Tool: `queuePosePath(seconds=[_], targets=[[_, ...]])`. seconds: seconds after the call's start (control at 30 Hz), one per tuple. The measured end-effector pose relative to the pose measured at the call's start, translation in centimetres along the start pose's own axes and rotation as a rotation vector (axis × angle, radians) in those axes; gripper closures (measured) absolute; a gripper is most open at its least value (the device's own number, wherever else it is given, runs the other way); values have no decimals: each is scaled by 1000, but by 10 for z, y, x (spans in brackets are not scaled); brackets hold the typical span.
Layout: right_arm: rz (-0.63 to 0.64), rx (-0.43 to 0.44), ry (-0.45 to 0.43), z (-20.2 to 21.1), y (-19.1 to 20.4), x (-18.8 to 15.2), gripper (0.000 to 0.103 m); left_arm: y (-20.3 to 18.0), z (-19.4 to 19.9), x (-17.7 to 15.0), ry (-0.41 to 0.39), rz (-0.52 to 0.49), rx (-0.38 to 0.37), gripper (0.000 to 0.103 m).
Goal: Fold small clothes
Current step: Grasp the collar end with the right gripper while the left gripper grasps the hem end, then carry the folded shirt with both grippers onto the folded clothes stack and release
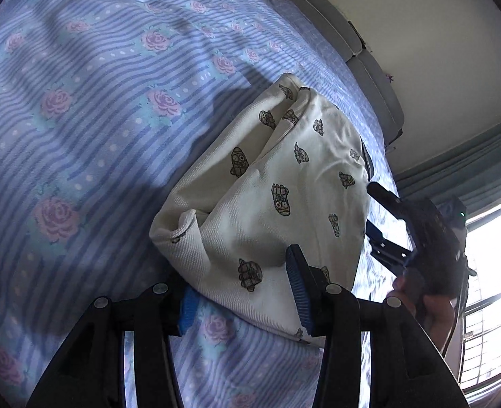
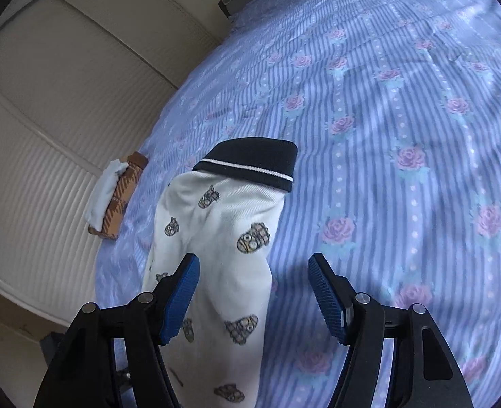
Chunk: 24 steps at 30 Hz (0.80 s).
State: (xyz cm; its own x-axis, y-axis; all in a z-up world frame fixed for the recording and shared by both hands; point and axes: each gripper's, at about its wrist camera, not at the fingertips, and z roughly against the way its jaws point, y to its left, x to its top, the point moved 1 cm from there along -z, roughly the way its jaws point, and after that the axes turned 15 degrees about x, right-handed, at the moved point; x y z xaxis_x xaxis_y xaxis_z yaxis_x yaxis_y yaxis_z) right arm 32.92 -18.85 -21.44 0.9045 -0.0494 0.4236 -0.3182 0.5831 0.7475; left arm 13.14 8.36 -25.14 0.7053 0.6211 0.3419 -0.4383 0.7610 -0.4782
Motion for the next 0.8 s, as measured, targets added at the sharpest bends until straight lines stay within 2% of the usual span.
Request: queuePosePath(seconds=[0.23,0.3,0.33,0.37,0.4,0.53,0.8], targets=[[-36,71,82,-44,-10,24,36,-3,-4,3,-4,1,-18,58],[-35,88,97,-52,-9,27,36,-5,-6,4,-9,-7,-17,64],[-32,98,104,-55,-7,27,46,-5,-7,6,-11,-9,-19,67],[-41,125,125,-60,-6,27,58,-6,-9,7,-10,-15,-30,78],[-59,141,141,-62,-7,25,78,-7,-10,8,-9,-24,-37,85],[-47,145,109,-57,-2,21,87,-10,-7,6,-31,-57,-47,88],[-21,159,41,-35,26,26,89,-17,17,16,-35,-81,-52,90]])
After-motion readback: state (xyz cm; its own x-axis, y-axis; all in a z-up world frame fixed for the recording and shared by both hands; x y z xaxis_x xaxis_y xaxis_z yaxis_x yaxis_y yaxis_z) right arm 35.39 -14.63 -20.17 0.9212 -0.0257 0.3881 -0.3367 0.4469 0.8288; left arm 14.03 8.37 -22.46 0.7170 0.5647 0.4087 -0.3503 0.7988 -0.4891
